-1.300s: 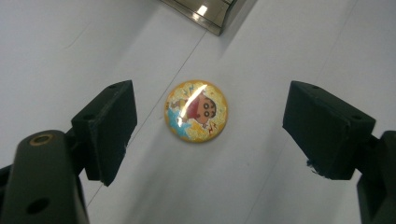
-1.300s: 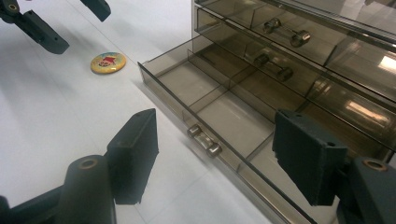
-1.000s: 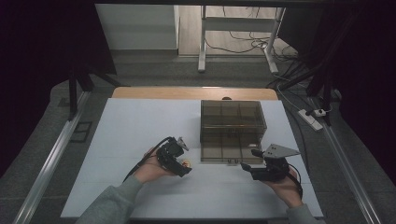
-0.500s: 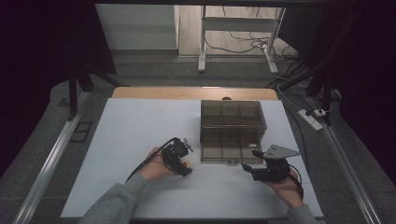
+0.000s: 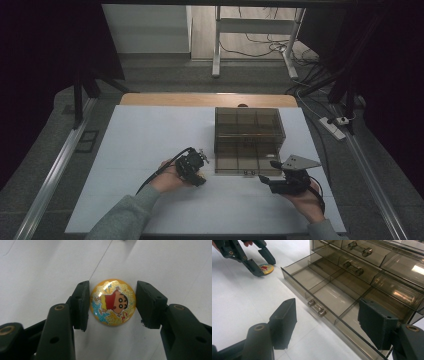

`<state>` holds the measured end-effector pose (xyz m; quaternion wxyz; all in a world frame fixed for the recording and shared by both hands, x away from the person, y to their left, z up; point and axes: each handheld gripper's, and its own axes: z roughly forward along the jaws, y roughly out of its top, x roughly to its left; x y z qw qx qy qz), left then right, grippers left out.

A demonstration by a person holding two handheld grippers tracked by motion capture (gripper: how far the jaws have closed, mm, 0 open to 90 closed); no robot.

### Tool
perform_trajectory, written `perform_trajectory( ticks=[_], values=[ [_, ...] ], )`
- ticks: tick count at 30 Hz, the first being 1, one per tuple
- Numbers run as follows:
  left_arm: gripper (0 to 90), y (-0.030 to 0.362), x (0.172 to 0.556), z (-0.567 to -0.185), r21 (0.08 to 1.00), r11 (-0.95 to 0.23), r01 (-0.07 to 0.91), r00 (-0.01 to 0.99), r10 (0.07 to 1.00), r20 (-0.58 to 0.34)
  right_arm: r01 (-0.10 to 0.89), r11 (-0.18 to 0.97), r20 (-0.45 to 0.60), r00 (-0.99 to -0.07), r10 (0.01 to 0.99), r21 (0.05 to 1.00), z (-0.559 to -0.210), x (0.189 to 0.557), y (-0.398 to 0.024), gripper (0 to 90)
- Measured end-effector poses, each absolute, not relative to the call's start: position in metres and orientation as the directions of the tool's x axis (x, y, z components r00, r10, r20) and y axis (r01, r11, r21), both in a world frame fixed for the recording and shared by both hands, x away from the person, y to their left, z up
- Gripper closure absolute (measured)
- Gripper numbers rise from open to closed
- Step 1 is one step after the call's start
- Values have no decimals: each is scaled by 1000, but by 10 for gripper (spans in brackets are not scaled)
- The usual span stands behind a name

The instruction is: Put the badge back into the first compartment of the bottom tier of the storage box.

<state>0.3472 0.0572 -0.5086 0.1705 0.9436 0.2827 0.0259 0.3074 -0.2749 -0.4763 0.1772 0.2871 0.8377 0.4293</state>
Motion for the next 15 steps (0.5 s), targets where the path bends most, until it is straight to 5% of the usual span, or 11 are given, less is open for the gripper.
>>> perform_trajectory(
  ticks=[15],
  values=[
    [481, 61, 346, -508, 356, -764, 539, 828, 559, -53, 344, 450, -41, -757, 653, 824, -479, 307, -282, 318]
  ],
)
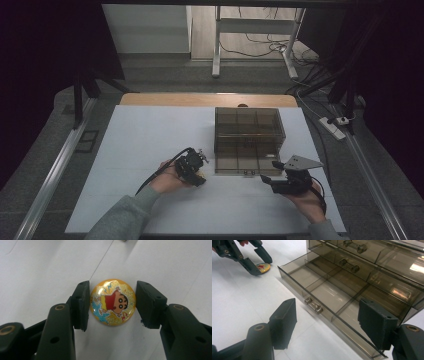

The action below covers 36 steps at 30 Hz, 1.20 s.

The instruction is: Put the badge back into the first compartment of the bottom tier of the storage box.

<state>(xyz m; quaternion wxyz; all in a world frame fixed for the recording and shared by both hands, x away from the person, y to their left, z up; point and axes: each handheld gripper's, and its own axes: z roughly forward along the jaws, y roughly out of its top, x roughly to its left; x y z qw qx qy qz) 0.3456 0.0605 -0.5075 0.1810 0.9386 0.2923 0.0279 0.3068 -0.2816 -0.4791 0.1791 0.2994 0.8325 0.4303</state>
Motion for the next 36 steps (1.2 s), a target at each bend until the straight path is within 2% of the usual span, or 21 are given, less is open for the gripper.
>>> perform_trajectory(
  ticks=[19, 24, 36],
  values=[
    [481, 78, 341, -486, 480, -686, 548, 804, 589, -76, 359, 405, -26, -721, 692, 841, -486, 300, -303, 311],
    [481, 84, 339, -478, 532, -635, 559, 792, 599, -118, 363, 405, -28, -715, 698, 839, -487, 300, -305, 311],
    [481, 94, 337, -461, 618, -564, 547, 778, 614, -128, 368, 402, -27, -709, 705, 838, -489, 302, -308, 310]
  ],
)
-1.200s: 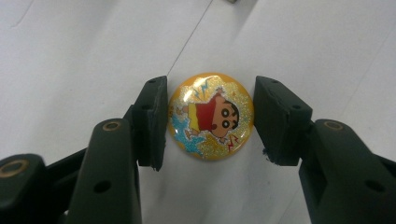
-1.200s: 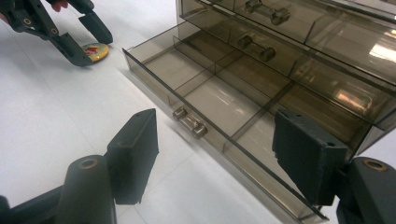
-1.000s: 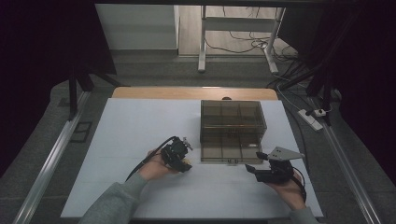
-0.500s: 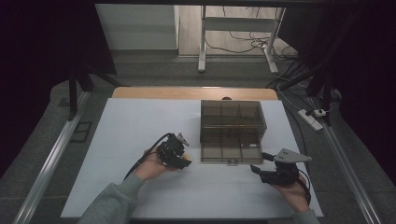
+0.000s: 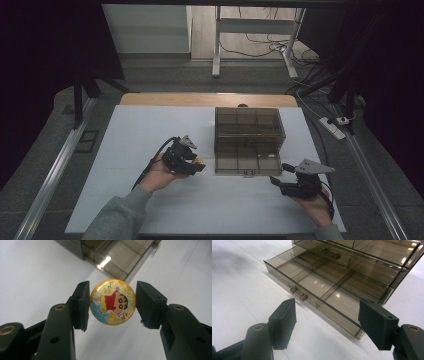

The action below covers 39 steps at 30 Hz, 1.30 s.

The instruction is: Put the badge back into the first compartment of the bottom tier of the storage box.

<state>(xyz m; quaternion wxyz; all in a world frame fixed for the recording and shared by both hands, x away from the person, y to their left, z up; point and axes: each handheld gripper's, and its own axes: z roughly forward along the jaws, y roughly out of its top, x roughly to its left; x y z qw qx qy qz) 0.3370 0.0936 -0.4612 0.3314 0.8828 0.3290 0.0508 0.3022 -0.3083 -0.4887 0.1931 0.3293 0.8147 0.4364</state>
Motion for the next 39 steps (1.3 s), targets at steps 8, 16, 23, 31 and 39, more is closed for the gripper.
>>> perform_trajectory(
  ticks=[8, 16, 23, 31, 39],
  values=[
    [481, 92, 337, -451, 659, -536, 529, 778, 615, -124, 370, 403, -26, -708, 705, 837, -489, 303, -309, 311],
    [481, 89, 338, -446, 686, -515, 515, 776, 619, -118, 371, 407, -25, -713, 700, 834, -489, 304, -308, 311],
    [481, 90, 340, -444, 712, -487, 506, 766, 633, -111, 372, 412, -27, -714, 700, 832, -490, 304, -306, 311],
    [481, 86, 344, -443, 725, -473, 500, 765, 633, -116, 372, 422, -32, -718, 696, 827, -491, 305, -304, 311],
    [481, 76, 348, -444, 727, -478, 493, 773, 624, -114, 373, 425, -32, -720, 693, 825, -492, 305, -304, 311]
  ],
)
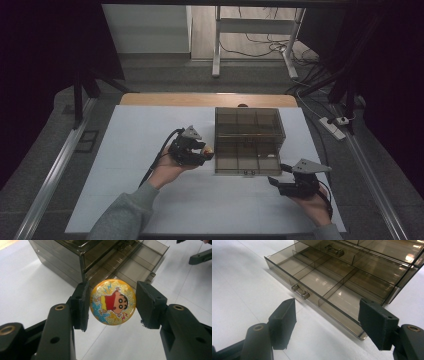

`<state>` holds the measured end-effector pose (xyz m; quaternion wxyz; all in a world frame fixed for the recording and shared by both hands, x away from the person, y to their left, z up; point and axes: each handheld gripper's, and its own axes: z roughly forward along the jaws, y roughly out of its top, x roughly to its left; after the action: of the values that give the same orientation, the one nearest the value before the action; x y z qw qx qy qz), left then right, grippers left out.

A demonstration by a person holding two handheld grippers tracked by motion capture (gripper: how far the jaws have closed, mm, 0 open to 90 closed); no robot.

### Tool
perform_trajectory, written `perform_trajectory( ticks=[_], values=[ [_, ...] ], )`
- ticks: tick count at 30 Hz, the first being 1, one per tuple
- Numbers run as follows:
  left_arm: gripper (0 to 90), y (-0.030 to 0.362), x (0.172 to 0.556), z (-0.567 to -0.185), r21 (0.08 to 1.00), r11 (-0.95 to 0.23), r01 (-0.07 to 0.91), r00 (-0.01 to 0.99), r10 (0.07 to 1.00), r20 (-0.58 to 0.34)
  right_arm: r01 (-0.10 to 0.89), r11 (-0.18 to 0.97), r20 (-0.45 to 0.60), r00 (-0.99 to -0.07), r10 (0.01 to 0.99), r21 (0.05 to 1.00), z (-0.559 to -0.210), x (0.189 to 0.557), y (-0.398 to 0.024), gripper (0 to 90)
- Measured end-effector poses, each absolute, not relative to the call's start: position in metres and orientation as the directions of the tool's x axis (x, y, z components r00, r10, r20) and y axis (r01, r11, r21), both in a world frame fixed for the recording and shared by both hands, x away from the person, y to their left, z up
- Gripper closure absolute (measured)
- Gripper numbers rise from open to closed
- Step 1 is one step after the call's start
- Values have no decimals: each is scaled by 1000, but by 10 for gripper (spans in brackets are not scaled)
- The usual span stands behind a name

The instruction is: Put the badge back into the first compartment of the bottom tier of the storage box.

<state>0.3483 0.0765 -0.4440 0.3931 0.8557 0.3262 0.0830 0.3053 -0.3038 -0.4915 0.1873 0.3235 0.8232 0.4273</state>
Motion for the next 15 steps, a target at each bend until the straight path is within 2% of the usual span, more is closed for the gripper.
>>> perform_trajectory(
  ticks=[15],
  values=[
    [481, 51, 361, -451, 730, -490, 477, 788, 606, -108, 377, 422, -34, -711, 702, 825, -492, 300, -306, 311]
  ],
)
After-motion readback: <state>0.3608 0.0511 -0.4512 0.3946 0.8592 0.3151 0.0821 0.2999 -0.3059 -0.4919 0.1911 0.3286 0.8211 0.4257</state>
